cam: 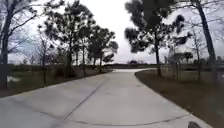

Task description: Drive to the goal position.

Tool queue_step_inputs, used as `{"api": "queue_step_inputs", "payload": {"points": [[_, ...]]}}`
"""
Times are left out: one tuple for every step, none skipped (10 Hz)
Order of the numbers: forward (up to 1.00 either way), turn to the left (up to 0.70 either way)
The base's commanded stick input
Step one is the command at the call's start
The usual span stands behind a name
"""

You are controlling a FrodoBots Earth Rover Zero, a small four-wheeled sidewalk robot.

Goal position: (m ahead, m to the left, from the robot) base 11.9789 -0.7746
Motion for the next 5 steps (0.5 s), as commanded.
{"api": "queue_step_inputs", "payload": {"points": [[0.85,-0.29],[0.85,-0.02],[0.85,0.0],[0.85,0.0],[0.85,0.0]]}}
